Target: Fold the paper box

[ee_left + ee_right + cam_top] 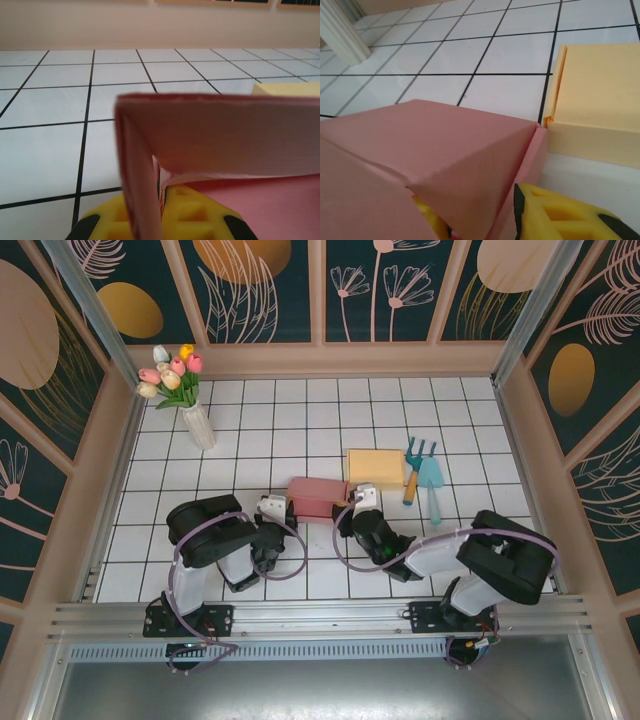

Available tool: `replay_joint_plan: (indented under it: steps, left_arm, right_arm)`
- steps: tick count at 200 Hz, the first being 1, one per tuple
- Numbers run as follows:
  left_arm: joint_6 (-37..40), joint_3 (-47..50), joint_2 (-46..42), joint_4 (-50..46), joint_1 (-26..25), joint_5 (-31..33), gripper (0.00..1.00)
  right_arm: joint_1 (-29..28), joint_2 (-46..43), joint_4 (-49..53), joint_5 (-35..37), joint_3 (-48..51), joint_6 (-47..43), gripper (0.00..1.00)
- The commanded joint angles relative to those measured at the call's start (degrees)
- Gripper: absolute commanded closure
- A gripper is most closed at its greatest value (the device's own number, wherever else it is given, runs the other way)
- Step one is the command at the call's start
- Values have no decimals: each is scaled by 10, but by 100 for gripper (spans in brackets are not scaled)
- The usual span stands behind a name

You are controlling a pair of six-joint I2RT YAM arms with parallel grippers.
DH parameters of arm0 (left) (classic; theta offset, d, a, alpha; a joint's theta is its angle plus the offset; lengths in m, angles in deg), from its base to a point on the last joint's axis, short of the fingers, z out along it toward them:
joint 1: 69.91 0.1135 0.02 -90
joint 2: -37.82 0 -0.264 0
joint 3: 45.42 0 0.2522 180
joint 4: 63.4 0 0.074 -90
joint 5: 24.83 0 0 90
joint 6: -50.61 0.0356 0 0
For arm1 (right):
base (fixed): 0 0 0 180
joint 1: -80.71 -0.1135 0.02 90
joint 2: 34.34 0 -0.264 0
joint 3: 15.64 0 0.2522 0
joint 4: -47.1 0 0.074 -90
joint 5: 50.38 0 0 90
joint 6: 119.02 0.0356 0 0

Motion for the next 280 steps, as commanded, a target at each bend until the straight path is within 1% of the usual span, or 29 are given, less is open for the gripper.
replay_joint_plan:
  steps: [1, 17, 46, 64, 80, 95, 110, 133, 161, 184, 203, 222, 233, 242, 280]
  left_arm:
    - [21, 23, 35, 95, 3, -17, 100]
    - [23, 24, 31, 89, 2, -15, 100]
    - [23, 19, 22, 70, 2, -20, 100]
    - [23, 17, 18, 60, 2, -23, 100]
    - [25, 15, 17, 58, 3, -25, 100]
    - [26, 12, 15, 49, 2, -26, 100]
    - [26, 8, 14, 39, 3, -30, 100]
    - [25, 8, 10, 32, 2, -34, 100]
    - [30, 3, -2, 8, 2, -36, 100]
    - [36, -4, -12, -19, 2, -42, 100]
    - [38, -10, -26, -53, 2, -50, 98]
    - [42, -11, -41, -75, 2, -63, 95]
    - [41, -11, -55, -98, 2, -73, 91]
    - [40, -16, -72, -133, 2, -88, 87]
    - [21, -56, -158, -342, 2, -146, 70]
  right_arm:
    - [-22, -50, 72, 15, 7, 30, 56]
    - [-38, -94, 126, 27, 8, 41, 52]
    - [-57, -200, 232, 28, 2, 58, 51]
    - [-62, -267, 289, 30, -9, 68, 45]
    - [-62, -306, 330, 27, -28, 61, 40]
    - [-54, -318, 361, 27, -56, 47, 37]
    - [-25, -303, 382, 0, -93, 33, 32]
    - [48, -256, 407, -83, -148, 27, 31]
    - [104, -189, 409, -131, -187, 34, 31]
    - [107, -123, 407, -127, -206, 47, 30]
    - [107, -77, 395, -122, -211, 63, 30]
    - [108, -37, 376, -113, -207, 75, 30]
    - [108, -18, 362, -114, -201, 79, 31]
    - [108, -5, 354, -115, -198, 81, 31]
    - [109, 36, 330, -109, -188, 93, 31]
